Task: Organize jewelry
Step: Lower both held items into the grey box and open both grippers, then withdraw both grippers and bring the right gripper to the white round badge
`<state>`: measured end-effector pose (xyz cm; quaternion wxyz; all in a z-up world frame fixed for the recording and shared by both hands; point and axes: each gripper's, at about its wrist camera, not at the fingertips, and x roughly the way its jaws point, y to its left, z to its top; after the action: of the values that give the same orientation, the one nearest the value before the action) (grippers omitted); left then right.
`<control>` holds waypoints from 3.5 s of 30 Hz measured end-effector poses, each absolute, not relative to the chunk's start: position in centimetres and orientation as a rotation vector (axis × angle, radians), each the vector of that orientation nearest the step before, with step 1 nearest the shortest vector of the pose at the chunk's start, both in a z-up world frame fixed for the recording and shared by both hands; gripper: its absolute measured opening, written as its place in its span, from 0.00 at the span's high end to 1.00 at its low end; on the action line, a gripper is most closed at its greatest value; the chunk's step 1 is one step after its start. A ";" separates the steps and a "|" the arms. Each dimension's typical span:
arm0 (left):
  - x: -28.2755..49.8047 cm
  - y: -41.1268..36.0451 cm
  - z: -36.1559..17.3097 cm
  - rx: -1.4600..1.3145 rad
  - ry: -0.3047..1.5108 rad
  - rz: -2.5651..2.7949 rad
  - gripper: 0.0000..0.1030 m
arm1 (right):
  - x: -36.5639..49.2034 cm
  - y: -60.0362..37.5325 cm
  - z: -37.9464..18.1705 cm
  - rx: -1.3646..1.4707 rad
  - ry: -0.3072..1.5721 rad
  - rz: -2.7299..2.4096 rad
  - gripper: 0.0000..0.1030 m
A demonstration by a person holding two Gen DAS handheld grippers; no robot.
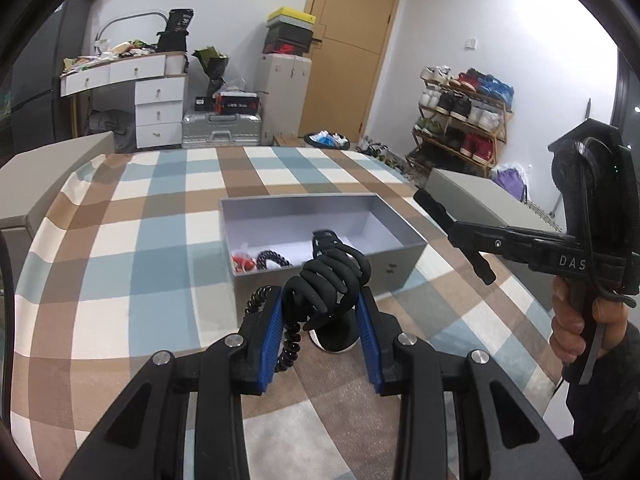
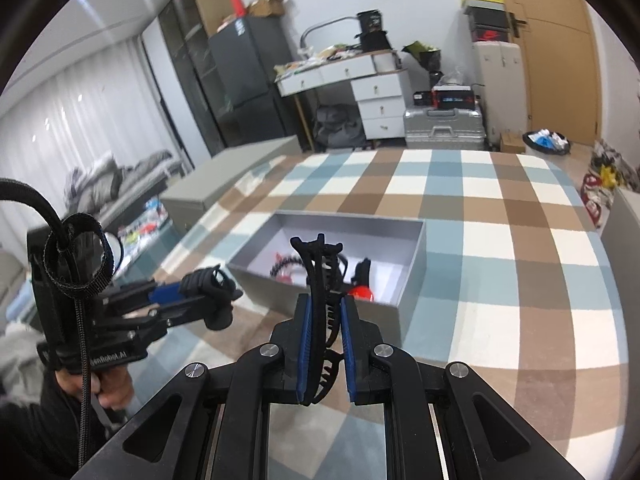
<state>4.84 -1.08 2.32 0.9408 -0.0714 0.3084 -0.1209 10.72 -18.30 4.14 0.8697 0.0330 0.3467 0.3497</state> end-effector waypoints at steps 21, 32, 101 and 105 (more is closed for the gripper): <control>8.0 -0.1 3.3 -0.158 0.600 -0.141 0.71 | 15.9 -18.4 4.4 0.267 0.666 0.677 0.87; 9.4 -0.9 2.9 -0.133 0.621 -0.115 0.71 | 16.1 -17.9 3.4 0.256 0.688 0.663 0.87; 4.7 1.1 1.4 -0.098 0.661 -0.015 0.01 | 10.6 -14.7 2.6 -0.017 0.821 0.636 0.02; 4.2 1.7 1.0 -0.072 0.675 0.001 0.01 | 10.3 -13.4 1.7 -0.059 0.841 0.665 0.03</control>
<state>4.22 1.68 0.97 0.9429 -0.0353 0.3311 0.0004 10.34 -13.41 1.71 0.8594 -0.0280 0.4005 0.3166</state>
